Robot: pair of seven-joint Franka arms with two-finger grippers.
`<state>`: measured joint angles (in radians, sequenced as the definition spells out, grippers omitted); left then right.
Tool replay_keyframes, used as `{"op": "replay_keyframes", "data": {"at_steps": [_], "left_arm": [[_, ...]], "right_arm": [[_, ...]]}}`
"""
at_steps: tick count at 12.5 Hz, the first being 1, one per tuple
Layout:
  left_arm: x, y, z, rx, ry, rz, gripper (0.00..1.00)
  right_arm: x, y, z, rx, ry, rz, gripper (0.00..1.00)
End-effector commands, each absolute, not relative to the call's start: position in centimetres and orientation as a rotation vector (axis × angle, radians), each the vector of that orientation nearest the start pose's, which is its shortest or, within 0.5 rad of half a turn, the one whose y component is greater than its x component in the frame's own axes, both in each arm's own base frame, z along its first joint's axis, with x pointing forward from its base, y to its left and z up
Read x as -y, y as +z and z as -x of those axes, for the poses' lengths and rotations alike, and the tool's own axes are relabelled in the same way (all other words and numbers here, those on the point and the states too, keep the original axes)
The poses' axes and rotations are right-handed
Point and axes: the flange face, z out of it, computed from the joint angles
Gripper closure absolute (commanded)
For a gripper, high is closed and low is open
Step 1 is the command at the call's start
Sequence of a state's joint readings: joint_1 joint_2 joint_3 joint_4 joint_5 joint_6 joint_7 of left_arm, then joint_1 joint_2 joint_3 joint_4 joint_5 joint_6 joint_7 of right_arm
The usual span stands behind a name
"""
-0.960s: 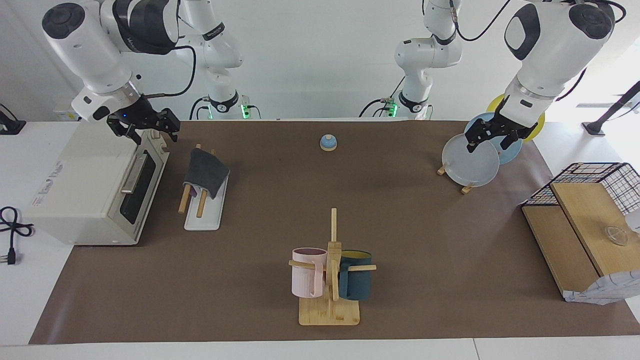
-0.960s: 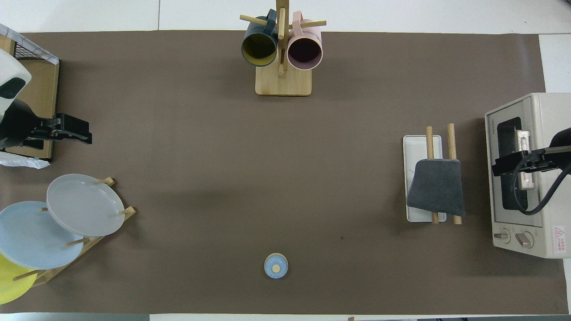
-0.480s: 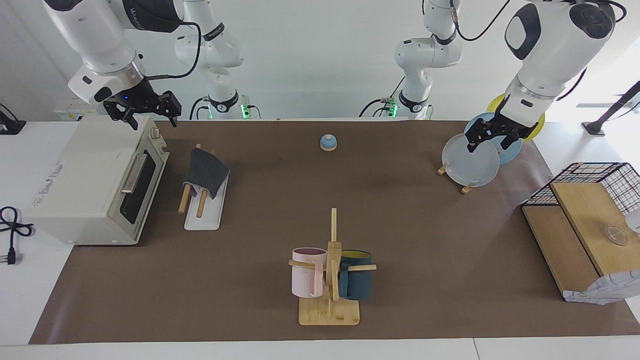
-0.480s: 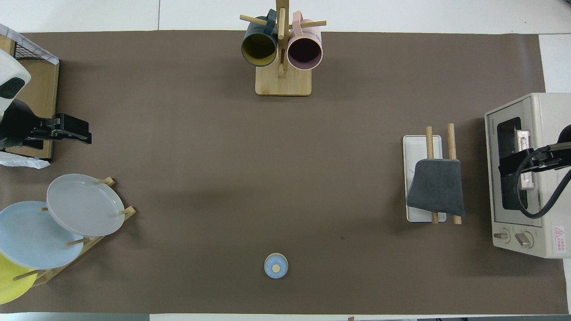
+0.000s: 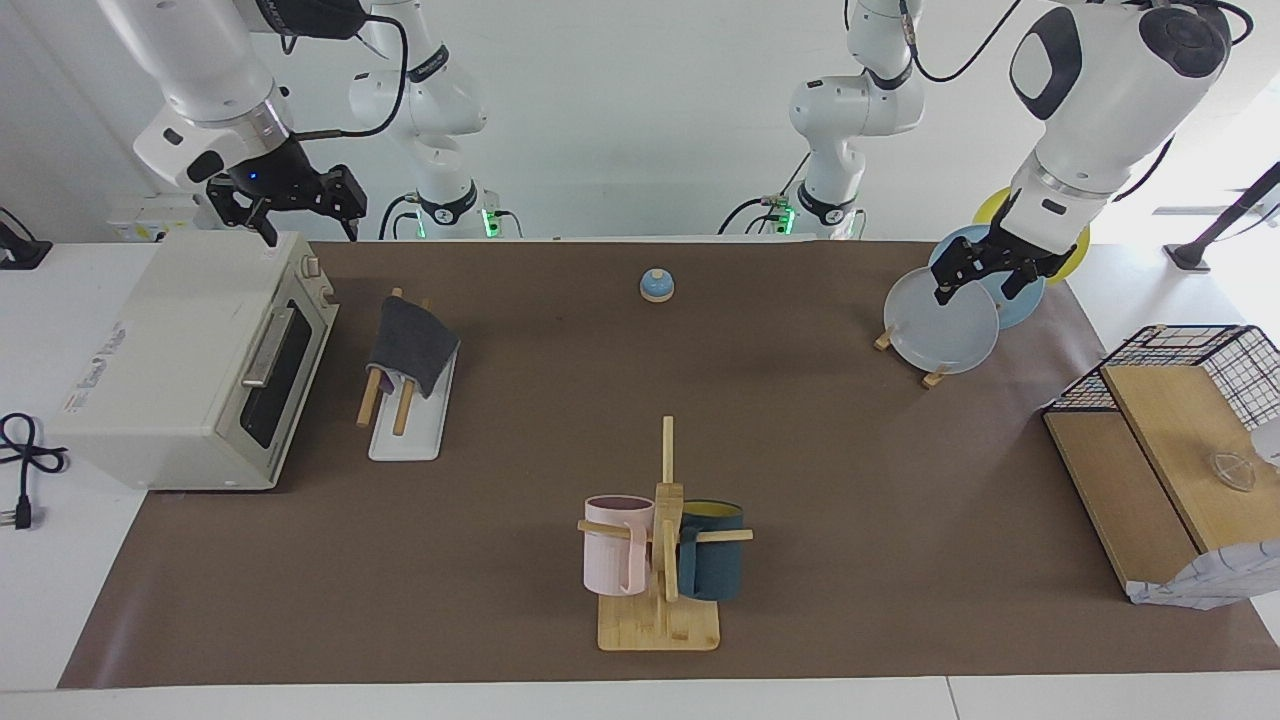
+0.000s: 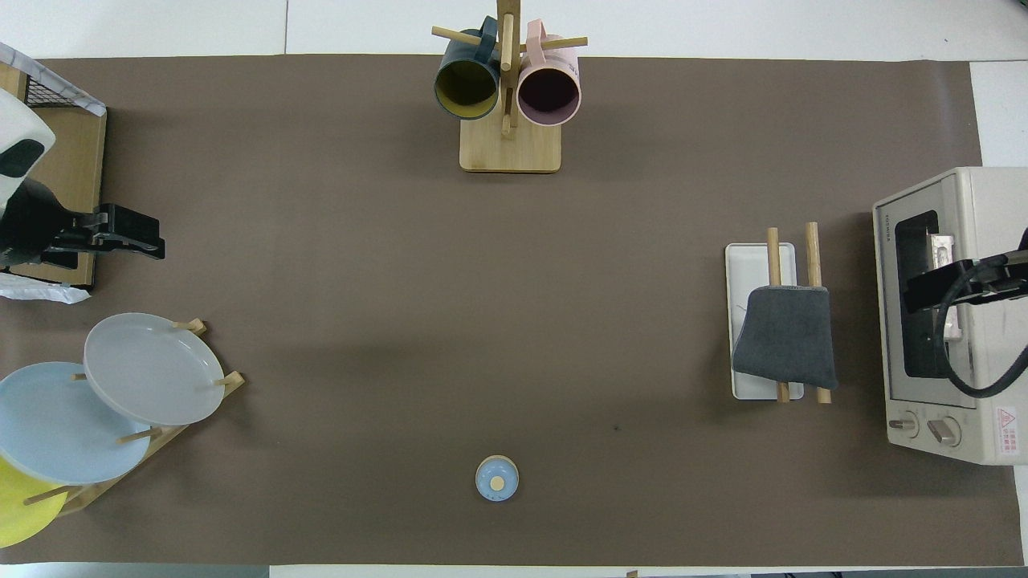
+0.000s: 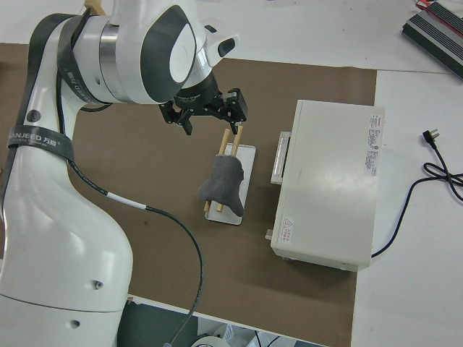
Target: Fold towel and hang on rack
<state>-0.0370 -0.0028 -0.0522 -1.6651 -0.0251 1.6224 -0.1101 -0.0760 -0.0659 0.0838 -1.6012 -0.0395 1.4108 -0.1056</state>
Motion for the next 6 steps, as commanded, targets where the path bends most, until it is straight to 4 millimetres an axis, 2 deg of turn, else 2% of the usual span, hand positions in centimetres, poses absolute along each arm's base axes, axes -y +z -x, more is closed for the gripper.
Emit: {"op": "replay_keyframes", "data": {"at_steps": [1,3,6], "left_arm": [[5.0,59.2,-55.0,0.055,0.042,3.171,0.00],[5.0,59.1,-55.1,0.055,0.044,3.171,0.00],[5.0,59.2,-55.0,0.055,0.042,3.171,0.00]], "right_arm": [[-2.1,63.2,-52.3,0.145,0.210,3.163,0.00],[-2.5,62.0,-53.2,0.145,0.253,3.163,0.00],[-0.7,62.1,-52.9,0.067,0.272,3.160,0.00]]}}
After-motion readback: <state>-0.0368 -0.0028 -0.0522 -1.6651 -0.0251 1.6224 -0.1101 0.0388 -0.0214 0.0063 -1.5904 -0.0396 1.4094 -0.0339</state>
